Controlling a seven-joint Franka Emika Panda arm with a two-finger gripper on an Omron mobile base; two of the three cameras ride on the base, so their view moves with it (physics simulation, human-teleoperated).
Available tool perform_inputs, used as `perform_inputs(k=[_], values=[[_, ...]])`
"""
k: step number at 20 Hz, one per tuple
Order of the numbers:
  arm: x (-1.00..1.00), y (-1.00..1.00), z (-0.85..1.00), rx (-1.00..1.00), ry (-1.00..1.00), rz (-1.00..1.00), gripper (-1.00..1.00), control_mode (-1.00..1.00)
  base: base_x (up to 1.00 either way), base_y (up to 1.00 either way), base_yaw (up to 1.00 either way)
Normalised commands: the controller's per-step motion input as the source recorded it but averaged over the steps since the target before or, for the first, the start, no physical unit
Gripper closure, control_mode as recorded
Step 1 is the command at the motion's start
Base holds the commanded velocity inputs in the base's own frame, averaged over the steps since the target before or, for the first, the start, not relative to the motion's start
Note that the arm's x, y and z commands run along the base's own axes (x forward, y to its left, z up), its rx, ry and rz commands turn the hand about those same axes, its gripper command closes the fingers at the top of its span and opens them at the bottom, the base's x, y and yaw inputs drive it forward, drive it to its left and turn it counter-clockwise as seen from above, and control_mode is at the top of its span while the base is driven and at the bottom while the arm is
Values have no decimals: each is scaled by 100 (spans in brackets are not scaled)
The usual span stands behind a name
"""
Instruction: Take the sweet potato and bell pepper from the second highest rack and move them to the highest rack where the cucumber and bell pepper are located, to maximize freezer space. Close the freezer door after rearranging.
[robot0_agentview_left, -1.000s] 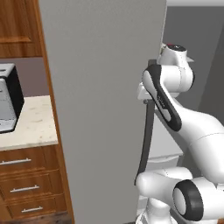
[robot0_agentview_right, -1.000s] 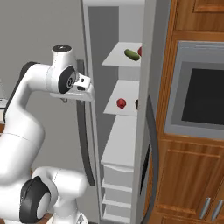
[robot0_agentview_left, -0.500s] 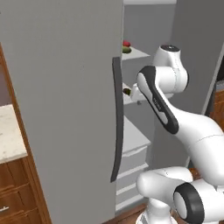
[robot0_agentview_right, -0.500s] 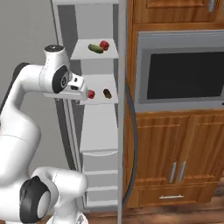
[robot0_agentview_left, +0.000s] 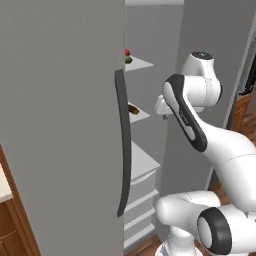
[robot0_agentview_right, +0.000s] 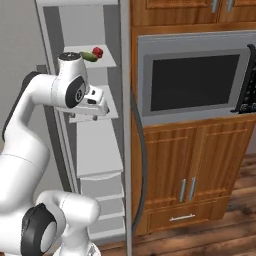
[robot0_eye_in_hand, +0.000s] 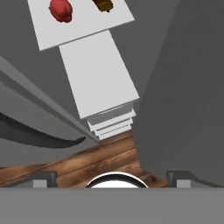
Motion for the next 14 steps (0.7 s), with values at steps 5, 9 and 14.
perform_inputs(k=[5,9,14], values=[[0,0,0,0,0,0,-100,100,54,0,0],[0,0,0,0,0,0,-100,100,39,-45,-9],[0,0,0,0,0,0,-100,100,29,-35,-16]])
